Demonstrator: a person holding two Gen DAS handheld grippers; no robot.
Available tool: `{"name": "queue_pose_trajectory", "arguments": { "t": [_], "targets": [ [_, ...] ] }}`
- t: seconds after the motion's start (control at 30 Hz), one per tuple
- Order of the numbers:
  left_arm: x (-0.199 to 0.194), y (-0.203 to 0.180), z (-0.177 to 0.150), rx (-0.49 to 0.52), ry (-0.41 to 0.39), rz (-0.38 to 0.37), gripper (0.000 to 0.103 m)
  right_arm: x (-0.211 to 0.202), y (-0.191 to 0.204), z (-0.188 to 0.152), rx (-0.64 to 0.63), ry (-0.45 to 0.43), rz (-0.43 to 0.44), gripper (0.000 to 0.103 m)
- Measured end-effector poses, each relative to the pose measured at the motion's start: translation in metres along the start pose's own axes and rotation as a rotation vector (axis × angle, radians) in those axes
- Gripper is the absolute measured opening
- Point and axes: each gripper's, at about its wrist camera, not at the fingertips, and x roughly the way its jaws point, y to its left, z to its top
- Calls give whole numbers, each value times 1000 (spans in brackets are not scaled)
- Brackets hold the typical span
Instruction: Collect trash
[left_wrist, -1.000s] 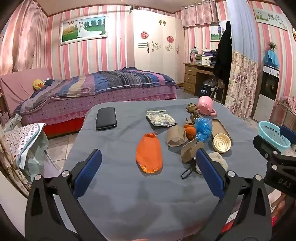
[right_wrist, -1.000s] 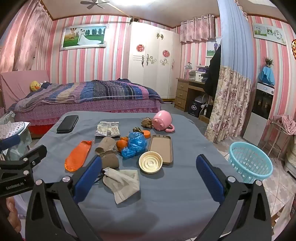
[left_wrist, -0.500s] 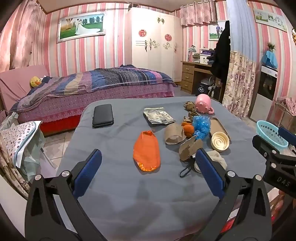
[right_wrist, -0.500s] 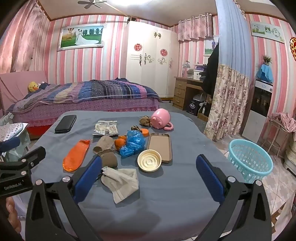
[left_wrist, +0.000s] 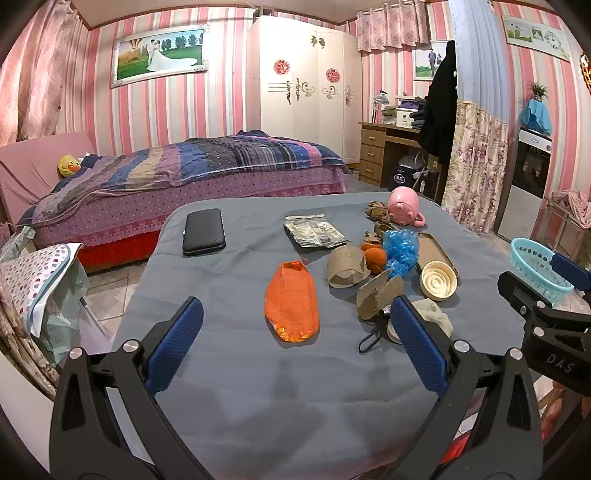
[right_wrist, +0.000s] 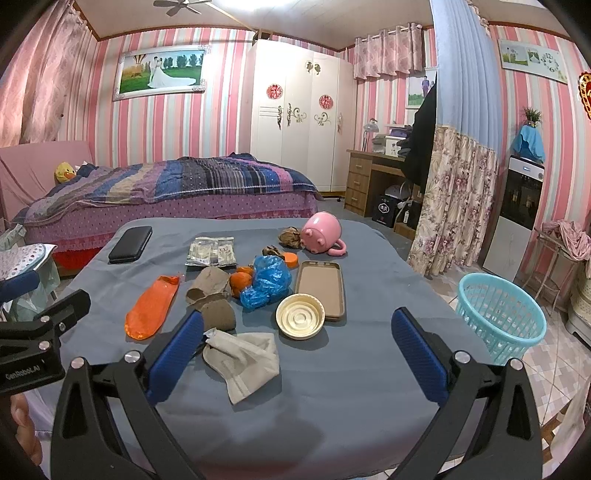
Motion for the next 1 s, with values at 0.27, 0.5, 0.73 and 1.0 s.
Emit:
{"name": "queue_pose_trajectory", "arguments": {
  "t": [0.27,0.5,0.73,1.0],
  "targets": [
    [0,-1,0,7,1,-5,98,1,0,0,-2,0,-1,99],
    [0,-1,0,6,1,-4,98,1,0,0,-2,1,-1,99],
    [0,-2,0,8,1,-4,98,1,-1,0,-1,2,0,99],
    [0,-3,0,10,2,-8,98,2,-1,-2,0,3,1,99]
  ]
}}
